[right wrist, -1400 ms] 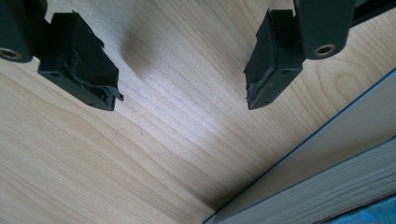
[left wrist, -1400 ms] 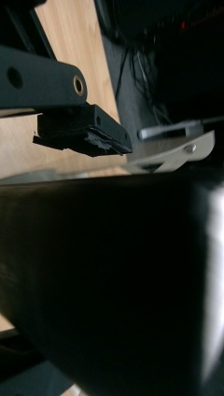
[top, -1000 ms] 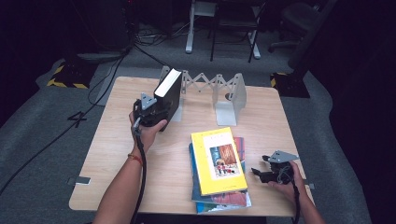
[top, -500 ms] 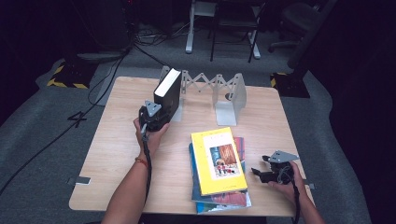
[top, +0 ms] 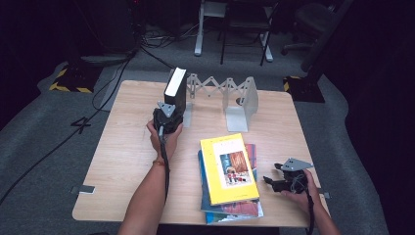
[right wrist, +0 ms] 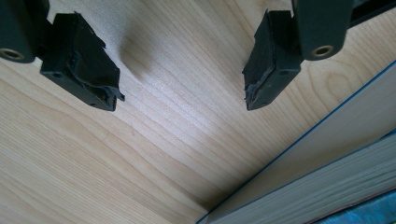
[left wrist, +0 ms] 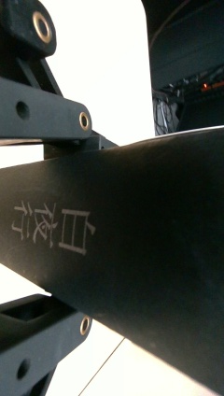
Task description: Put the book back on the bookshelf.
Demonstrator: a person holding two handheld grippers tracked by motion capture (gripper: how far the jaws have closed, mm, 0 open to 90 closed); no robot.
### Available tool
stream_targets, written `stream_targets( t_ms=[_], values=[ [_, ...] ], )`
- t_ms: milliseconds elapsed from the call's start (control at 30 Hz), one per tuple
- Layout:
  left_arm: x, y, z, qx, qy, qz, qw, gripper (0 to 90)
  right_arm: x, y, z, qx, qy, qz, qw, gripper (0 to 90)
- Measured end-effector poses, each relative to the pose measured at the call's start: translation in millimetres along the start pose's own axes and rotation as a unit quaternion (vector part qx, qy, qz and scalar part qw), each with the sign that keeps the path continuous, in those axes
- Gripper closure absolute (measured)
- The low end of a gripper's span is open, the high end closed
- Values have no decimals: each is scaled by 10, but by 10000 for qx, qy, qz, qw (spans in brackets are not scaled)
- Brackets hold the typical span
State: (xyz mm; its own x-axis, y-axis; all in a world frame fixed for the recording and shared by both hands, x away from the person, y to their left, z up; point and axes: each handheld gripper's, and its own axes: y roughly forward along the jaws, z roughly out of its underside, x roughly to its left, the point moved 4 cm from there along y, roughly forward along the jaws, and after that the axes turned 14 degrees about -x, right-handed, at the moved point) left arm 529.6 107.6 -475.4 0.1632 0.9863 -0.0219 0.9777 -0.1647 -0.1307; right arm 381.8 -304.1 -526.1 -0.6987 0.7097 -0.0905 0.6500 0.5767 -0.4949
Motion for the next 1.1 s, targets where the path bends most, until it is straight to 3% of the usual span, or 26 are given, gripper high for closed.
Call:
stream_targets(
  t_ms=[300, 500, 800, 967, 1100],
  values=[
    [-21, 112, -27, 99, -178, -217, 9996, 518, -2, 1, 0, -3, 2, -8, 10000, 273],
    [-20, 109, -27, 129, -167, -214, 9995, 510, 3, 2, -2, 5, -11, 8, 10000, 273],
    [-1, 39, -29, 157, -187, 130, 9996, 457, -3, -4, 1, 5, -12, -5, 10000, 271],
    [12, -10, -40, 119, -269, 261, 9992, 437, -1, -10, 1, 17, -26, 6, 10000, 271],
    [-4, -59, -48, 89, -204, 297, 9993, 399, 6, -12, -1, 22, -46, 13, 10000, 271]
  ],
)
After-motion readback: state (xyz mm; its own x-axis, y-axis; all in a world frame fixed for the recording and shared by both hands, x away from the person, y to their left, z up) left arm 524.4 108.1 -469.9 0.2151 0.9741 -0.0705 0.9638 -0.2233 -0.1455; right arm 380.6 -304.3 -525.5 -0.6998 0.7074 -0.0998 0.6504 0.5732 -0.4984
